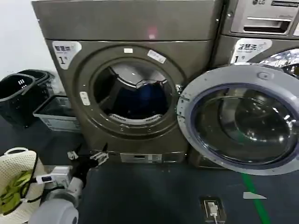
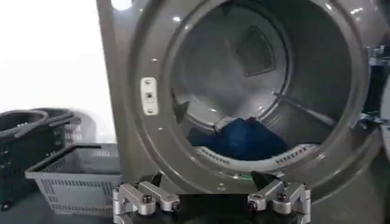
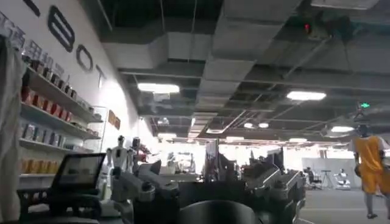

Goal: Grasp the clothes from the dryer.

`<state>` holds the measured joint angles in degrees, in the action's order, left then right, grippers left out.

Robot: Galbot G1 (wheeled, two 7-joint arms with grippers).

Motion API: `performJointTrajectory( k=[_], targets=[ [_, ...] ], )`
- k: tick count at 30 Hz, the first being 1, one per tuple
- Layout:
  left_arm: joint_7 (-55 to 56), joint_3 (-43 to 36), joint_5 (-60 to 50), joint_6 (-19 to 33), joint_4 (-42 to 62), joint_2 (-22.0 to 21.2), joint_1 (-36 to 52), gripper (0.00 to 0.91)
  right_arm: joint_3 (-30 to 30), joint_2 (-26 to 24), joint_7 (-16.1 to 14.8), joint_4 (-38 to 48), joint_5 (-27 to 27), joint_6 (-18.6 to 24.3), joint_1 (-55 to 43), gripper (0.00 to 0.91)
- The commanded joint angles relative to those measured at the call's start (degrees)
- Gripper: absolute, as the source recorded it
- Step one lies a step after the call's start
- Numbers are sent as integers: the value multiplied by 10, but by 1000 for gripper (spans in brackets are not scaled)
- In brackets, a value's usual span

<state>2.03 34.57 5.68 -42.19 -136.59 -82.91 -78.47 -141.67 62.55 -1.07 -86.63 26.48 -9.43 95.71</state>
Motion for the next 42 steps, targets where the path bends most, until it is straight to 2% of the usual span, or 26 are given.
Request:
performJointTrajectory(
  k=[1, 7, 15, 20, 42],
  targets=[
    [-1, -2, -1, -28, 0, 0, 0, 907, 0, 0, 1, 0, 0, 1, -1, 907],
    [-1, -2, -5, -28, 2, 0, 0, 907, 3, 3, 1, 2, 0, 5, -3, 907],
    [-8, -5, -14, -28, 3, -1, -1, 907, 5, 2, 20, 14, 0, 43, 0, 907],
    [-7, -6, -14, -28, 2, 1, 1, 907, 0, 0, 39, 19, 10, 42, -1, 907],
    [-20, -13, -27, -28, 22, -1, 12, 907, 2, 5, 42, 8, 17, 41, -3, 907]
  ],
)
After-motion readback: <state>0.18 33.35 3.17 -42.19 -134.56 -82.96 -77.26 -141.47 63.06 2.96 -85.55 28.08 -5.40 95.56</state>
